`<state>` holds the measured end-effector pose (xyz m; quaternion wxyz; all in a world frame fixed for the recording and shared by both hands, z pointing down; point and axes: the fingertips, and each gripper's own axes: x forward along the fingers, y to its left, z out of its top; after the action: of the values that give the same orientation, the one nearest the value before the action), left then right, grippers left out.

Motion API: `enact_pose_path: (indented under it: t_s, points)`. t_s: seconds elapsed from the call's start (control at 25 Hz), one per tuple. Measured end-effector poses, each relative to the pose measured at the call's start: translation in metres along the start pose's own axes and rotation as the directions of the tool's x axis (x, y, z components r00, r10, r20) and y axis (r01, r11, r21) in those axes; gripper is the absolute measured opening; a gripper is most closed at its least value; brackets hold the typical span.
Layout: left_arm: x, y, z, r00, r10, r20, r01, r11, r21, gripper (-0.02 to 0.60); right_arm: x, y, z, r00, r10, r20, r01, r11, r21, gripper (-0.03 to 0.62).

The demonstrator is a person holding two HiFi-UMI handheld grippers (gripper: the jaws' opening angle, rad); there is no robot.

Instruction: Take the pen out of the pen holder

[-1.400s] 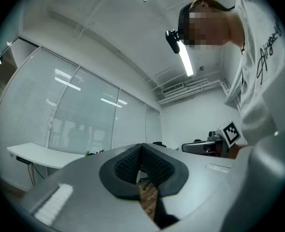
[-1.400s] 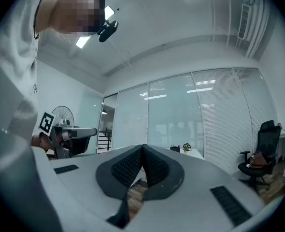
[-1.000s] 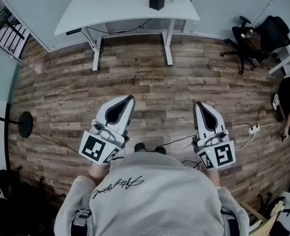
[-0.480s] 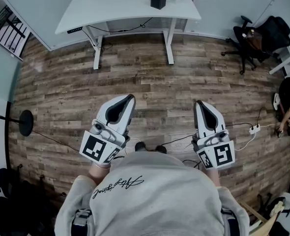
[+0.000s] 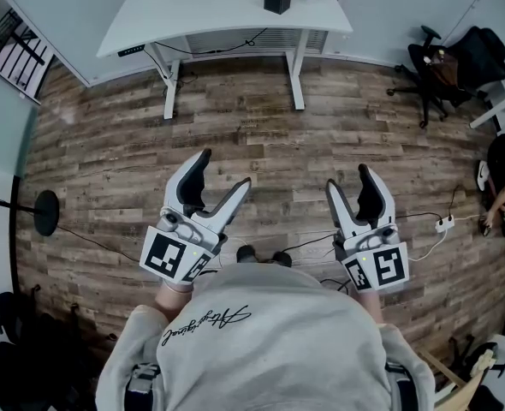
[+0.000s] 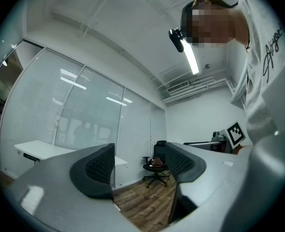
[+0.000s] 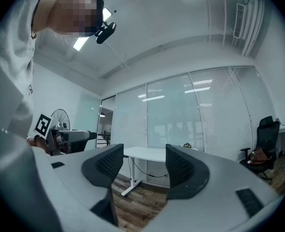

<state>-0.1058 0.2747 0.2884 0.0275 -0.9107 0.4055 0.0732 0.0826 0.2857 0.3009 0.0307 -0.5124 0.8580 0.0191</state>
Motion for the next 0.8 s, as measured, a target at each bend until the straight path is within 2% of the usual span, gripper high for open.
enact_pose_path:
  t_s: [0.12, 0.36, 0.8]
  points:
    - [0.0, 0.004, 0.0, 1.0, 0.016, -0.003, -0.016, 1.0, -0.005, 0.364, 0.001, -0.004, -0.002, 1.0, -0.028, -0.004, 0.028, 1.0, 0.001, 0.326]
    - [-0.003, 0.009, -0.001, 1.0, 0.031, 0.004, -0.031, 0.999, -0.014, 0.413, 0.004, -0.008, -0.002, 0.997, -0.074, -0.005, 0.074, 0.997, -0.004, 0.435]
    - [-0.009, 0.023, -0.003, 0.999, 0.036, 0.008, -0.035, 0.999, -0.016, 0.433, 0.018, 0.001, -0.007, 0.996, -0.082, -0.02, 0.082, 0.997, 0.002, 0.46]
